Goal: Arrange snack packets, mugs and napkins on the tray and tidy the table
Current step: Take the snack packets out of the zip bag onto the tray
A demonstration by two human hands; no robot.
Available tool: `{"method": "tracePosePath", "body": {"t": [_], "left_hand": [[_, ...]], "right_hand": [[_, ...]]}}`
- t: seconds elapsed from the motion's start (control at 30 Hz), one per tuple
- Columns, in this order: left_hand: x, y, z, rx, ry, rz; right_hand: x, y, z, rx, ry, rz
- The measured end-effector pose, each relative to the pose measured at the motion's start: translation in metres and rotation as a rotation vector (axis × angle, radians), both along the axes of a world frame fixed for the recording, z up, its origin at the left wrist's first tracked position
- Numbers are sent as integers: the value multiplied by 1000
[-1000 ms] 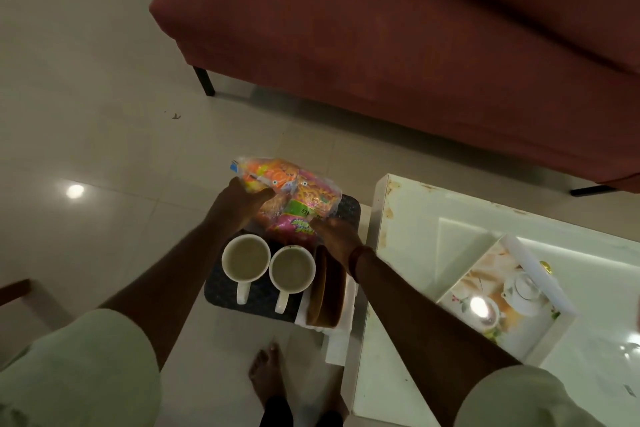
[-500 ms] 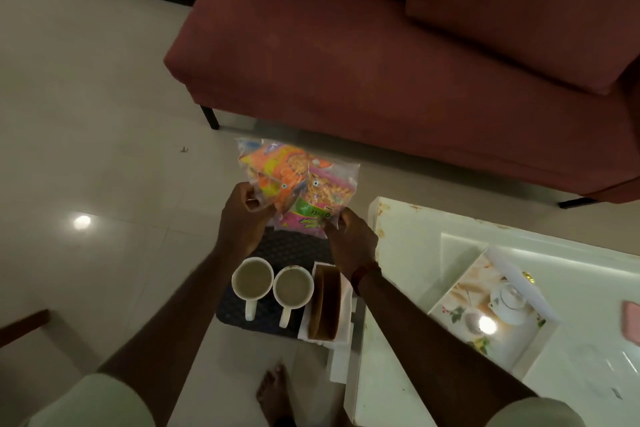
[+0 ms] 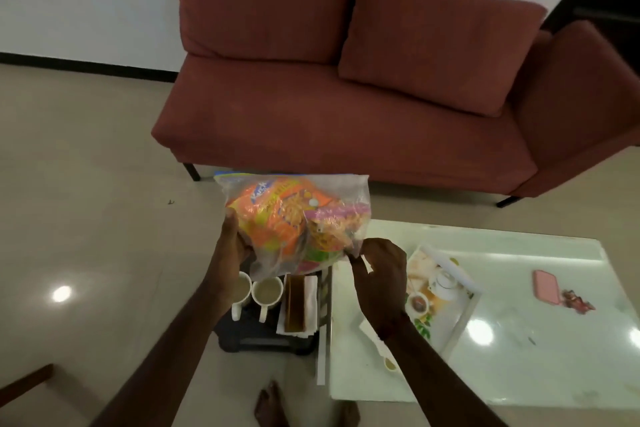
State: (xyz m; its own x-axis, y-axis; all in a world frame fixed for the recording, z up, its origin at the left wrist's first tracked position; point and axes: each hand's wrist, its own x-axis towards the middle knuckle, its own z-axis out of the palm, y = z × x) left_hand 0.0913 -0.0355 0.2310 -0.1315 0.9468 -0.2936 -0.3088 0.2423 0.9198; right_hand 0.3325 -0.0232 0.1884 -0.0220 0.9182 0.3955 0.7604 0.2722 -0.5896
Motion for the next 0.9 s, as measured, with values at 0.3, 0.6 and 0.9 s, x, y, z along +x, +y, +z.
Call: {"method": "tracePosePath", "body": {"t": [0.3,0.6,0.9], "left_hand": [[118,-57,76,-8,-36,12],[278,-131,108,68,-89,-59],[395,-166,121,197,-41,-111]], "right_hand": [[131,-106,44,242,1,-57],[287,-204,53,247,30,-116],[401,-268,79,-338,242,-138]]}}
